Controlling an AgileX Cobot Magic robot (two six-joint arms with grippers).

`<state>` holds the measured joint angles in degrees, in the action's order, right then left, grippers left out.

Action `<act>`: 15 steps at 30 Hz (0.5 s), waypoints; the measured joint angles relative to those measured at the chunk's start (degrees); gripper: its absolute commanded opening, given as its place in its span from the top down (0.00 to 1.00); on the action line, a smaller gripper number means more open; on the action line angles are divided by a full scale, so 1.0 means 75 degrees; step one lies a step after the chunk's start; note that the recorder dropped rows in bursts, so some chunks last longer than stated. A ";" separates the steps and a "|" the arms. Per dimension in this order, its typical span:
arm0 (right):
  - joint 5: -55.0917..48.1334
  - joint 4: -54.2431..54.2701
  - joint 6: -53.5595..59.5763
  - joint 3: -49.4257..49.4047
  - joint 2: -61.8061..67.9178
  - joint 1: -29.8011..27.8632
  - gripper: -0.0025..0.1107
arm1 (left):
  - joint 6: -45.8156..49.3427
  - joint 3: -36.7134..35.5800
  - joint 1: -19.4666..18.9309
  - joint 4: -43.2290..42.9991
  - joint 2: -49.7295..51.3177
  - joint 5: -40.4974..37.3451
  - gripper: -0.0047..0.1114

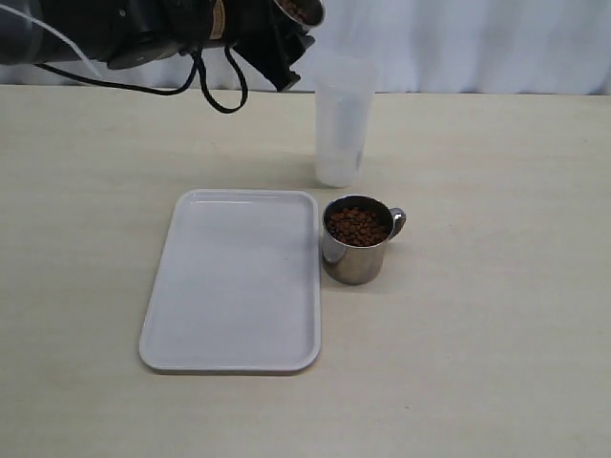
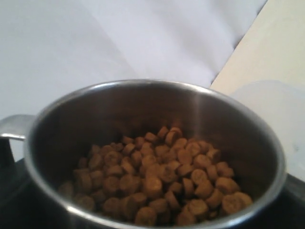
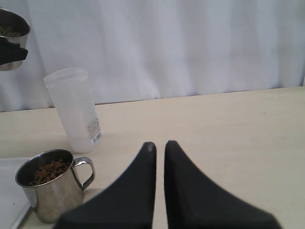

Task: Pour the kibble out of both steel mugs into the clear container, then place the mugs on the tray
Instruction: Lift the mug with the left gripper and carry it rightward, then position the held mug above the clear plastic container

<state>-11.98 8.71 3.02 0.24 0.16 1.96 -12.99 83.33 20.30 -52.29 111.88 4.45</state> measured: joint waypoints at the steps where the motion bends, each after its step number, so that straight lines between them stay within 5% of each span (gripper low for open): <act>1: 0.0000 0.0000 0.0000 0.0000 0.0000 0.0000 0.93 | 0.0052 0.0019 0.0016 0.0000 0.0015 -0.0068 0.96; 15: 0.0000 0.0000 0.0000 0.0000 0.0000 0.0000 0.93 | 0.0452 0.0369 0.0233 0.0000 0.0045 -0.0948 0.96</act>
<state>-11.98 8.71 3.02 0.24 0.16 1.96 -9.60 86.10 22.04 -52.29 112.22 -2.66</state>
